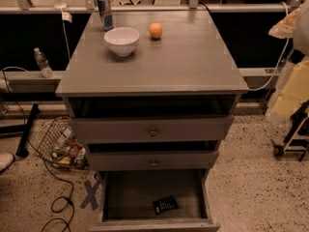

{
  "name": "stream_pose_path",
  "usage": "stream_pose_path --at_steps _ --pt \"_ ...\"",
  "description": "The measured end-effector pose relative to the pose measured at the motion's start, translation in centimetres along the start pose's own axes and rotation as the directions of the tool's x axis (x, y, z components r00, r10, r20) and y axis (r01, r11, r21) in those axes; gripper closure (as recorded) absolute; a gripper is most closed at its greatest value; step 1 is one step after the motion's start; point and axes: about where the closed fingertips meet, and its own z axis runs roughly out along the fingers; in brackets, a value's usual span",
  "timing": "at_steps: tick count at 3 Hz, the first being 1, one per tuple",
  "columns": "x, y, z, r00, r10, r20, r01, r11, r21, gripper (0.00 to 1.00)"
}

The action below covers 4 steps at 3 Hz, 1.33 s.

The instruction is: Pick rxbar chocolate from bottom drawer and place on counter

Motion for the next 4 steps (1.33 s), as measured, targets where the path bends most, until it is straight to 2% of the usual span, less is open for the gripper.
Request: stream_pose_path --at_steps 1,2,3,4 --pt "0.1 0.2 0.4 1.000 0.004 0.000 -0.004 1.0000 -0.005 0.00" --pt "1.2 1.7 4.5 0.999 0.040 -0.007 -0.040 0.9967 -0.071 0.00" --pt "2.6 4.2 10.4 0.996 0.081 -0.026 -0.085 0.9826 -0.165 0.00" --pt "4.2 6.4 15.6 0.989 0.138 -0.058 -0.147 0.9669 -0.208 0.00"
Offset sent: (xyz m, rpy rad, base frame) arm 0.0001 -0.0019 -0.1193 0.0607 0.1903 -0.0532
